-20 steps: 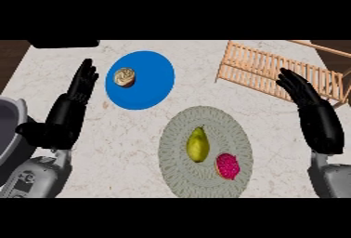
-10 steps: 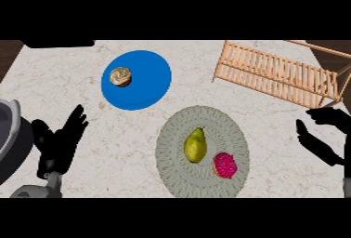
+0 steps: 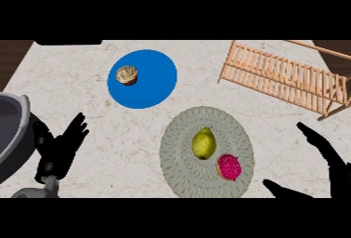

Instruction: Pick the pear from the placemat and place it in the tiered shelf

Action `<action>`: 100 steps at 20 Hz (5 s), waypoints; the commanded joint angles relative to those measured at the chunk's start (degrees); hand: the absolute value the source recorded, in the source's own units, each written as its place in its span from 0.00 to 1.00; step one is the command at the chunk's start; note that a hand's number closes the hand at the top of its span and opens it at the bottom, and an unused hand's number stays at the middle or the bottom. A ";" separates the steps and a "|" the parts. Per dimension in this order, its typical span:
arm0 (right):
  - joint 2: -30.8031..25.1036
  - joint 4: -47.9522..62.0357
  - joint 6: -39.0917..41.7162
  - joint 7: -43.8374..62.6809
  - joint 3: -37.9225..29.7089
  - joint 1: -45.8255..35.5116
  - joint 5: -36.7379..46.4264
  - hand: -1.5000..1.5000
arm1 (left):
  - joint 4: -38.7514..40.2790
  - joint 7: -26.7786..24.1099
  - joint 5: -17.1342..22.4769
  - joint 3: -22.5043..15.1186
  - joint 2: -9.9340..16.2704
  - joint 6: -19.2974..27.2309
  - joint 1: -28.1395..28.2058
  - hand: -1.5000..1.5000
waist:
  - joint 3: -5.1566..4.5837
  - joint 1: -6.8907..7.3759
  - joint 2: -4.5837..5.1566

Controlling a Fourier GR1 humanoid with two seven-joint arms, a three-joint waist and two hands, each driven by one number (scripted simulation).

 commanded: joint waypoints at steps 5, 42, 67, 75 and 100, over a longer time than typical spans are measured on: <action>2.56 -11.97 16.13 30.68 11.68 -10.79 9.45 0.00 | 1.63 -2.06 -1.79 -1.13 -2.32 -0.10 0.96 0.50 | -0.05 1.74 0.25; 26.44 36.86 18.79 53.48 19.76 -36.24 28.65 0.00 | 2.83 0.68 -1.26 2.54 -1.47 -3.73 -1.75 0.50 | 0.17 1.42 0.10; 26.44 50.66 10.98 45.57 16.15 -36.89 32.59 0.00 | 2.98 -0.10 -2.54 4.63 -2.18 -5.89 -1.22 0.50 | 0.23 1.38 0.26; 26.47 60.76 22.92 36.09 19.76 -39.02 22.98 1.00 | 1.56 -0.23 -3.69 4.07 -3.40 -5.06 -0.13 0.50 | 0.19 2.42 0.39; 19.78 30.74 8.51 30.29 13.36 -47.94 19.36 1.00 | -1.14 2.96 -5.72 5.98 -5.79 -4.71 0.64 0.50 | 0.19 0.19 -0.36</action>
